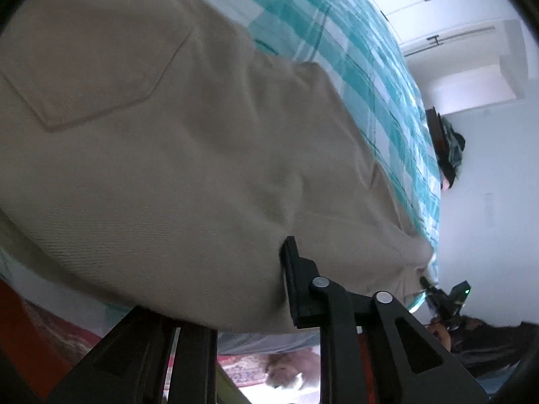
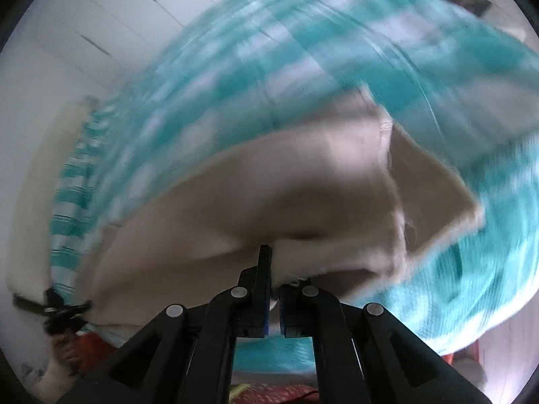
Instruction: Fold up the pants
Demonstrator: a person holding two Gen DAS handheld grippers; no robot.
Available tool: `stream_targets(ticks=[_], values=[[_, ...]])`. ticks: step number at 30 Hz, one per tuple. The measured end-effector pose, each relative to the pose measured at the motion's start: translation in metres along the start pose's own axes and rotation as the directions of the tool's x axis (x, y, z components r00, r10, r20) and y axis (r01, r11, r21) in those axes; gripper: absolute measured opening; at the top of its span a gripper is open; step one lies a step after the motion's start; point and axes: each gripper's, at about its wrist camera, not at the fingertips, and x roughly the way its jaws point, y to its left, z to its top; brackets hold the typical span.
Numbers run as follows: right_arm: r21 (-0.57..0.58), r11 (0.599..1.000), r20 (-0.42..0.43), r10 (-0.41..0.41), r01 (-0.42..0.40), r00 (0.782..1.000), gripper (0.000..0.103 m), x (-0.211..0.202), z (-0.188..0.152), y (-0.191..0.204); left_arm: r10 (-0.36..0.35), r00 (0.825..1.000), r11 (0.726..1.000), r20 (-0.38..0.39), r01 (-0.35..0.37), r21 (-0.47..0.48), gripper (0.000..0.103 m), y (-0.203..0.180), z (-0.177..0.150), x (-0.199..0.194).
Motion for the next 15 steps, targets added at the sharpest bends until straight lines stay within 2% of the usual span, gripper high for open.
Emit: stream_targets(ticks=[2,5,7,8,11,12,13,15], values=[[0.02,0.999,0.038,0.028,-0.028,0.999,0.004,-0.007,-0.004,-0.002,0.014,1.0,0.999,0.019,-0.014,0.034,0.015,-0.006,0.001,-0.005],[0.027,0.998,0.066,0.046,-0.048,0.997,0.007,-0.016,-0.003,-0.001,0.003,0.999,1.0,0.038,-0.004,0.025,0.016,-0.008,0.01,-0.006],[0.05,0.997,0.06,0.051,-0.054,0.997,0.022,-0.013,0.001,-0.007,-0.001,0.999,1.0,0.038,0.0,0.021,0.016,-0.01,0.013,-0.005],[0.076,0.995,0.061,0.062,-0.066,0.996,0.023,-0.012,0.002,-0.013,-0.001,0.999,1.0,0.038,0.001,0.019,0.016,-0.011,0.016,-0.006],[0.145,0.985,0.085,0.078,-0.09,0.993,0.02,-0.012,0.01,-0.017,-0.033,0.997,0.999,0.071,0.034,-0.015,0.016,-0.022,0.042,-0.012],[0.176,0.981,0.087,0.063,-0.077,0.994,0.012,-0.013,0.02,-0.019,-0.047,0.995,0.999,0.086,0.049,-0.021,0.016,-0.03,0.05,-0.013],[0.199,0.977,0.096,0.059,-0.077,0.994,0.004,-0.016,0.032,-0.02,-0.076,0.99,0.997,0.115,0.078,-0.02,0.015,-0.038,0.063,-0.019],[0.186,0.972,0.156,0.118,-0.146,0.981,0.004,-0.03,0.067,-0.001,-0.141,0.969,0.99,0.202,0.139,0.024,0.012,-0.062,0.084,-0.046]])
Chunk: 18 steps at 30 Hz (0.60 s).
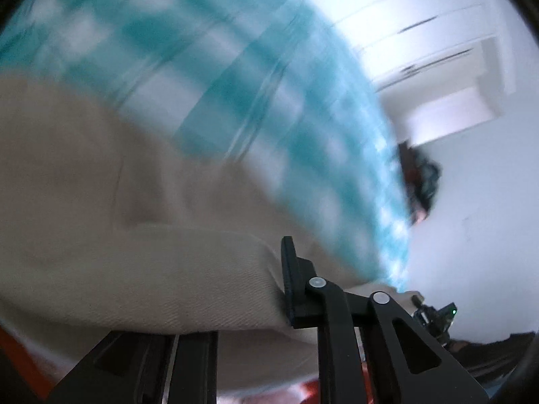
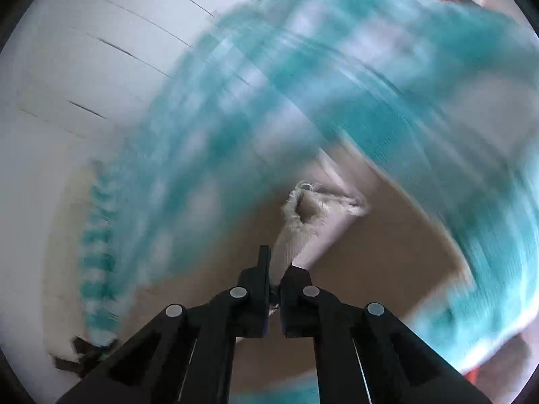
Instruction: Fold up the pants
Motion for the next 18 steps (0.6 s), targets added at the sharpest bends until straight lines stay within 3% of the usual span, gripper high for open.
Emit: stream_targets(ticks=[2,4,6,7,10,12,14,18], values=[[-0.108,0.993,0.067,0.064,-0.057,0.996,0.004,-0.02,0.027,0.049,-0.048,0.994,0.996,0.095,0.04,0.08,0.011,-0.027,0.014,-0.029],[-0.223,0.963,0.116,0.182,-0.153,0.976,0.004,-0.051,0.041,0.093,-0.049,0.987,0.988,0.151,0.027,0.149,0.012,-0.039,0.012,-0.051],[-0.328,0.93,0.144,0.22,-0.163,0.965,0.004,-0.08,0.041,0.118,-0.036,0.987,0.984,0.156,0.007,0.18,0.012,-0.035,-0.003,-0.058],[-0.347,0.925,0.144,0.214,-0.153,0.966,0.004,-0.086,0.039,0.119,-0.011,0.993,0.985,0.121,-0.01,0.174,0.012,-0.026,-0.017,-0.051],[-0.254,0.964,0.102,0.105,-0.077,0.989,0.004,-0.077,0.021,0.067,0.075,0.997,0.986,-0.033,-0.069,0.152,0.014,0.002,-0.053,-0.008],[-0.156,0.988,0.05,-0.006,0.013,0.999,0.004,-0.051,0.004,0.022,0.146,0.978,0.981,-0.149,-0.124,0.148,0.014,0.024,-0.08,0.026],[-0.054,0.994,-0.012,-0.093,0.092,0.996,0.004,-0.023,-0.011,-0.023,0.205,0.958,0.972,-0.199,-0.175,0.156,0.014,0.035,-0.093,0.041],[-0.014,0.988,-0.032,-0.151,0.151,0.988,0.005,-0.002,-0.031,-0.051,0.2,0.958,0.975,-0.207,-0.174,0.138,0.014,0.037,-0.09,0.036]])
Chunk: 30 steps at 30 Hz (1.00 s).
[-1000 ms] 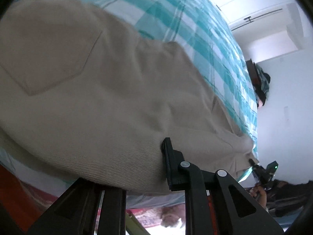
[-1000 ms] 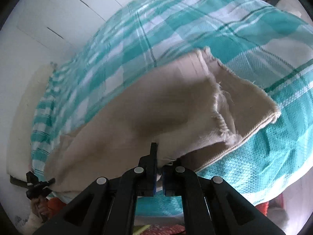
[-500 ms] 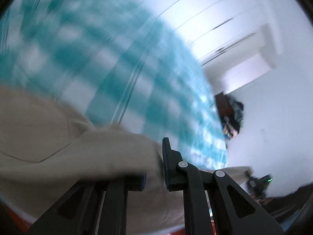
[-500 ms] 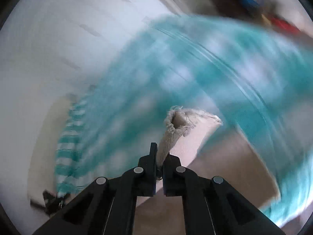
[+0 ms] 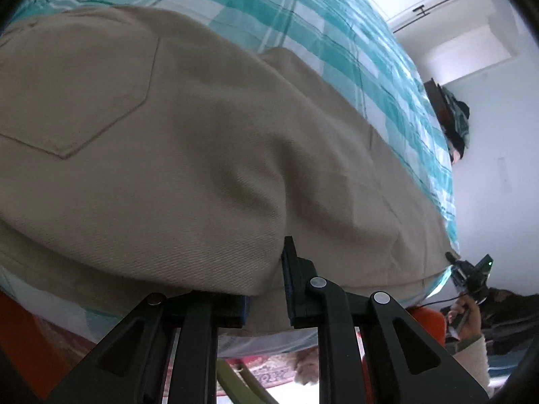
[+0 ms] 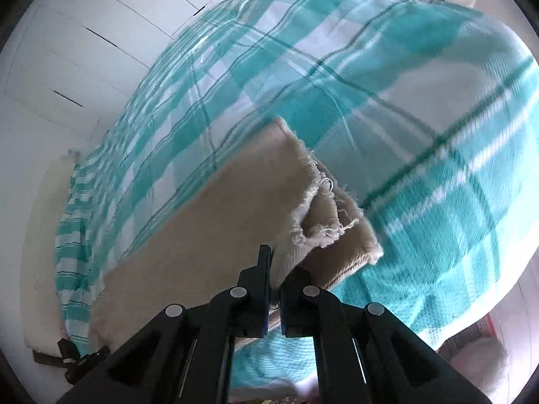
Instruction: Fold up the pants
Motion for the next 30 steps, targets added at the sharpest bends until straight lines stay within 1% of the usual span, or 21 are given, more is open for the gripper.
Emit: stream_targets(ticks=[2,4,5,7,8,10,11,12,14,16,19,21,22,23,24,25,26,28,30], values=[[0.007,1.0,0.012,0.008,-0.008,1.0,0.005,-0.002,0.001,0.002,-0.004,1.0,1.0,0.015,0.004,0.014,0.014,-0.005,0.0,-0.008],[-0.007,1.0,0.018,0.012,-0.012,1.0,0.005,-0.011,0.004,0.005,-0.024,0.999,0.999,0.035,0.022,0.04,0.008,-0.007,-0.002,-0.019],[-0.021,1.0,0.031,0.022,-0.022,0.999,0.004,-0.017,0.007,0.011,-0.02,0.999,0.998,0.041,0.018,0.061,0.008,-0.01,-0.002,-0.024],[-0.045,0.998,0.051,0.036,-0.033,0.998,0.004,-0.028,0.01,0.02,0.002,1.0,0.997,0.028,-0.004,0.081,0.006,-0.009,-0.005,-0.021],[-0.054,0.998,0.049,0.024,-0.021,0.999,0.004,-0.027,0.009,0.02,0.018,1.0,0.997,-0.001,-0.018,0.07,0.005,-0.006,-0.008,-0.011],[-0.052,0.998,0.004,-0.037,0.037,0.999,0.004,-0.016,0.004,0.014,0.023,0.999,1.0,-0.037,-0.023,0.019,0.004,0.004,-0.013,-0.002],[-0.035,0.998,-0.013,-0.051,0.051,0.999,0.004,-0.01,0.002,0.009,0.018,0.999,1.0,-0.036,-0.018,0.003,0.003,0.008,-0.02,-0.001],[-0.001,0.999,-0.015,-0.052,0.052,0.999,0.004,-0.006,-0.001,0.001,0.017,0.999,1.0,-0.031,-0.017,0.007,0.003,0.008,-0.022,-0.004],[0.033,0.999,0.014,-0.041,0.041,0.999,0.004,-0.007,-0.008,-0.006,0.022,0.999,0.999,-0.023,-0.021,0.034,0.003,0.005,-0.024,-0.009],[0.022,0.998,0.031,-0.063,0.062,0.998,0.004,-0.005,-0.012,-0.005,0.029,0.999,0.998,-0.028,-0.027,0.05,0.003,0.003,-0.024,-0.008],[-0.018,0.994,0.052,-0.105,0.106,0.993,0.004,-0.001,-0.016,-0.002,0.026,0.999,0.999,-0.033,-0.025,0.028,0.003,0.009,-0.026,-0.002],[-0.01,0.993,0.062,-0.113,0.114,0.992,0.004,0.001,-0.018,-0.003,-0.005,1.0,1.0,0.0,0.005,0.013,0.004,0.012,-0.026,-0.002],[-0.002,0.994,0.071,-0.108,0.108,0.992,0.004,0.001,-0.019,-0.004,-0.016,1.0,1.0,0.022,0.017,-0.017,0.011,0.016,-0.025,-0.005],[0.004,0.995,0.076,-0.103,0.103,0.992,0.004,0.001,-0.019,-0.004,-0.029,0.999,0.998,0.037,0.031,-0.05,0.03,0.02,-0.026,-0.007],[0.013,0.995,0.08,-0.096,0.095,0.992,0.003,0.001,-0.019,-0.006,-0.059,0.997,0.995,0.051,0.063,-0.079,0.04,0.026,-0.026,-0.008],[0.022,0.996,0.083,-0.086,0.085,0.993,0.003,0.0,-0.019,-0.009,-0.101,0.993,0.988,0.068,0.108,-0.107,0.053,0.032,-0.026,-0.011],[0.03,0.997,0.085,-0.078,0.076,0.993,0.003,-0.001,-0.019,-0.011,-0.139,0.985,0.977,0.098,0.152,-0.147,0.059,0.04,-0.026,-0.017],[0.031,0.997,0.086,-0.075,0.072,0.993,0.003,-0.001,-0.019,-0.011,-0.153,0.98,0.969,0.129,0.174,-0.177,0.061,0.049,-0.027,-0.023],[0.029,0.997,0.089,-0.076,0.074,0.993,0.004,0.0,-0.019,-0.009,-0.143,0.976,0.961,0.167,0.177,-0.211,0.061,0.058,-0.026,-0.03]])
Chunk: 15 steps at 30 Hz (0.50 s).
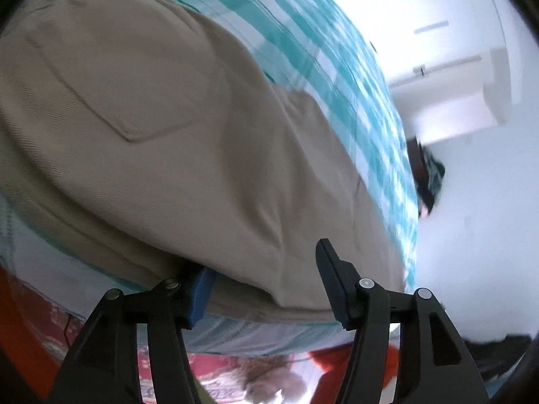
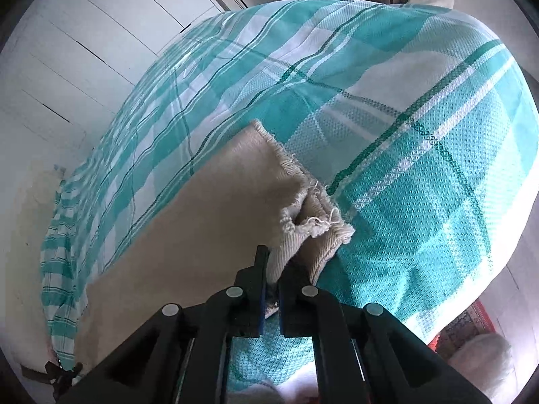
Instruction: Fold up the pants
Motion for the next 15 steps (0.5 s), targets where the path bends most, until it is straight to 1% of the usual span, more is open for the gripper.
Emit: stream_targets(ticks=[1,2,3,4,5,7,11,13,15], values=[[0.0,1.0,0.001,0.0,0.0,1.0,0.004,0.0,0.0,0.0,0.0,1.0,1.0,0.02,0.0,-0.015,0.058,0.003,0.001,-0.003],[0.003,1.0,0.002,0.002,-0.002,1.0,0.004,0.0,0.0,0.0,-0.006,0.999,0.999,0.041,0.008,-0.034,0.046,0.007,0.004,-0.007],[0.006,1.0,0.003,0.003,-0.004,1.0,0.004,0.0,0.0,0.0,-0.003,0.999,0.999,0.041,0.005,-0.038,0.027,0.009,0.005,-0.007],[0.009,1.0,0.004,0.005,-0.005,1.0,0.004,0.0,0.0,-0.001,0.012,0.999,0.999,0.03,-0.011,-0.037,0.0,0.01,0.006,-0.007],[0.012,1.0,0.006,0.006,-0.006,1.0,0.004,0.0,0.0,-0.001,0.037,0.999,0.999,0.021,-0.036,-0.037,0.001,0.012,0.005,-0.007],[0.011,1.0,0.008,0.003,-0.003,1.0,0.004,-0.001,-0.002,-0.001,0.053,0.998,0.998,0.02,-0.053,-0.036,0.0,0.013,-0.004,-0.013],[0.0,1.0,0.01,-0.01,0.01,1.0,0.004,-0.003,-0.004,0.001,0.108,0.994,0.994,0.019,-0.108,0.014,0.0,0.014,-0.012,-0.013],[0.004,1.0,0.01,-0.008,0.008,1.0,0.004,-0.003,-0.004,0.001,0.111,0.994,0.994,0.008,-0.111,-0.003,0.0,0.02,-0.012,-0.011],[0.009,1.0,0.011,-0.007,0.007,1.0,0.004,-0.003,-0.005,0.001,0.121,0.993,0.993,0.008,-0.121,0.013,0.001,0.017,-0.011,-0.009]])
